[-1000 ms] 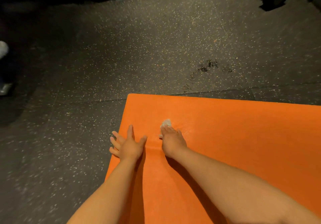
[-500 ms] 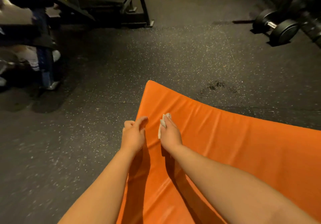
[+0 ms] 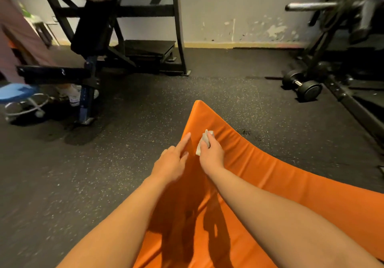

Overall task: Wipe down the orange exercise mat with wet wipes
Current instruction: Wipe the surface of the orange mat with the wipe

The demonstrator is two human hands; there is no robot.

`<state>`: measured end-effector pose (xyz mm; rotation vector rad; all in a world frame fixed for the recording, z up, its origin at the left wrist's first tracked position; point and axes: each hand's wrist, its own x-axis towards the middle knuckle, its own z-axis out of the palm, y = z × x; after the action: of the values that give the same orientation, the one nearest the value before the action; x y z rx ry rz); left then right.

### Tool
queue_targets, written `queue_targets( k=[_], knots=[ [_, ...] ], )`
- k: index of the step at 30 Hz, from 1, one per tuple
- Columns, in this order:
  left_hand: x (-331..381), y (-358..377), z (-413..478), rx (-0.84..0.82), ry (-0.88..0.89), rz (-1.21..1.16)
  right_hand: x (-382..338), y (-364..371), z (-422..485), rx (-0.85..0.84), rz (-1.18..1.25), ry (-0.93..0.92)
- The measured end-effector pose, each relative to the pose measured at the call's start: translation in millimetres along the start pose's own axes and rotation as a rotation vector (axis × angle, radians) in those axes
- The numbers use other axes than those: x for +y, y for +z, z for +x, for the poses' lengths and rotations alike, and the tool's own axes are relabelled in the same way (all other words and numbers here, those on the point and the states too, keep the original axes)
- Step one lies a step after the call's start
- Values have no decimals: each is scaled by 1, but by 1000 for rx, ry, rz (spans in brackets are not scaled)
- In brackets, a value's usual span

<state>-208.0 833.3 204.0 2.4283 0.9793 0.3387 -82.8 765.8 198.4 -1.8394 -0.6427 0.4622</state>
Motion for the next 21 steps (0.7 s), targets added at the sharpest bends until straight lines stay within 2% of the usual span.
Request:
queue_targets(
  k=[8, 13, 21],
  knots=[
    [39, -17, -4, -61, 81, -21, -58, -59, 6, 54, 64, -77],
    [52, -17, 3, -32, 113, -66, -51, -68, 6, 90, 82, -40],
    [28, -7, 10, -50, 163, -48, -45, -58, 17, 75, -28, -46]
  ],
)
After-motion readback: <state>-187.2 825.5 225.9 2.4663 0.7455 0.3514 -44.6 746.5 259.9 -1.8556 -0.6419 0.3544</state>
